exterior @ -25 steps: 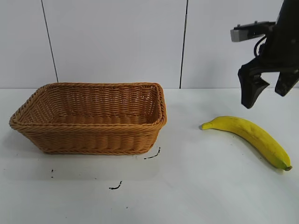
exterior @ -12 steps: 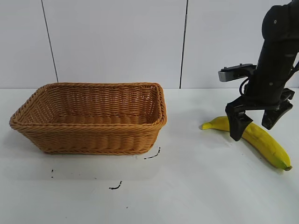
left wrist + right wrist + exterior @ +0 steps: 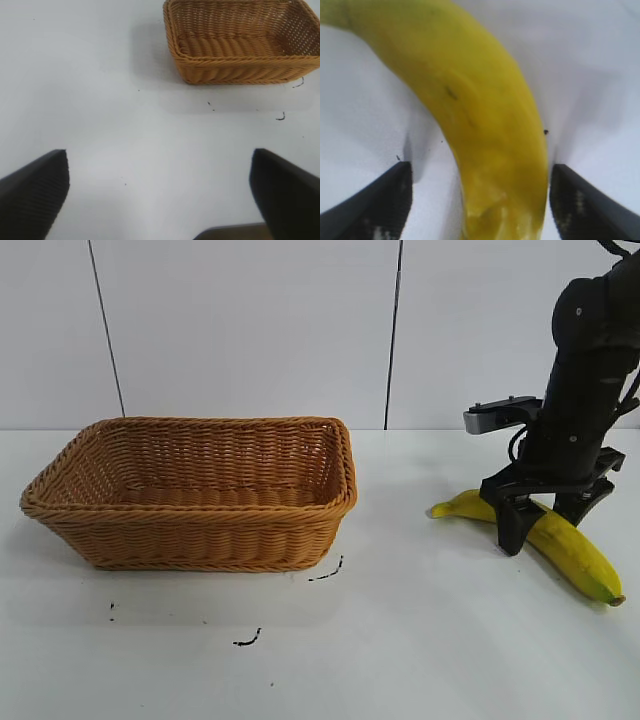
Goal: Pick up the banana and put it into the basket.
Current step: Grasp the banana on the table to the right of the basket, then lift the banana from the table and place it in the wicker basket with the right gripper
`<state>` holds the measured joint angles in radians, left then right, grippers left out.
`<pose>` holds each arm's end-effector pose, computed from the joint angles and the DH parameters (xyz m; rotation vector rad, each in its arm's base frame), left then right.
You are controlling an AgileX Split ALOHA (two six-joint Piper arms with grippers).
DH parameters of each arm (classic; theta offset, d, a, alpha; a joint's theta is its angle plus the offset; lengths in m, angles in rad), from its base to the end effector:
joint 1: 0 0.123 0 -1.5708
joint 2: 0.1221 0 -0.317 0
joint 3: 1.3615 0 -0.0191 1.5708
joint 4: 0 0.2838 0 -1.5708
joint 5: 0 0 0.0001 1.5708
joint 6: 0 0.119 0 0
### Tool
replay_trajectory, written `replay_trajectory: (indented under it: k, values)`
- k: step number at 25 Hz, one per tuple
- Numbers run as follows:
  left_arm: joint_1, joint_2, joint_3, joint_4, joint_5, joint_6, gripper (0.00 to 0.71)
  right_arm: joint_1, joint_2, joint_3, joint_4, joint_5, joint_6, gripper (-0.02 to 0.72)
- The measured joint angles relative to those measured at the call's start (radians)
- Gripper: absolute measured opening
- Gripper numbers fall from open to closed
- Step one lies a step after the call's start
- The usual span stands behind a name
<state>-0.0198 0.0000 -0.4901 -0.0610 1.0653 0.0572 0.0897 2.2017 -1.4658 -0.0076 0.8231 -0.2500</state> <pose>0.0176 -0.0067 0.2768 0.0818 2.0560 -0.0501 0.4643 0.0411 0.0796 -0.5218 2.9983 -0.0209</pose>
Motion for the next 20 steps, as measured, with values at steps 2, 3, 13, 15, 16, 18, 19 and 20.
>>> replay_trajectory:
  k: [2,3,13,15,16,18,19,20]
  values:
    - [0.000,0.000,0.000,0.000,0.000,0.000,0.695,-0.001,0.000,-0.002,-0.024,0.004,0.015,0.321]
    - [0.000,0.000,0.000,0.000,0.000,0.000,0.695,-0.001,0.000,-0.003,-0.039,0.008,0.020,0.312]
    - [0.000,0.000,0.000,0.000,0.000,0.000,0.695,-0.001,-0.156,-0.003,-0.091,0.034,0.046,0.313]
    - [0.000,0.000,0.000,0.000,0.000,0.000,0.695,-0.001,-0.205,-0.012,-0.081,0.059,0.046,0.313]
    - [0.000,0.000,0.000,0.000,0.000,0.000,0.695,-0.001,-0.217,-0.028,-0.074,0.086,0.045,0.313]
    - [0.000,0.000,0.000,0.000,0.000,0.000,0.695,-0.001,-0.229,-0.083,-0.057,0.155,0.032,0.313]
    - [0.000,0.000,0.000,0.000,0.000,0.000,0.695,-0.001,-0.229,-0.119,-0.047,0.191,0.023,0.313]
    - [0.000,0.000,0.000,0.000,0.000,0.000,0.695,-0.001,-0.229,-0.156,-0.035,0.221,0.017,0.313]
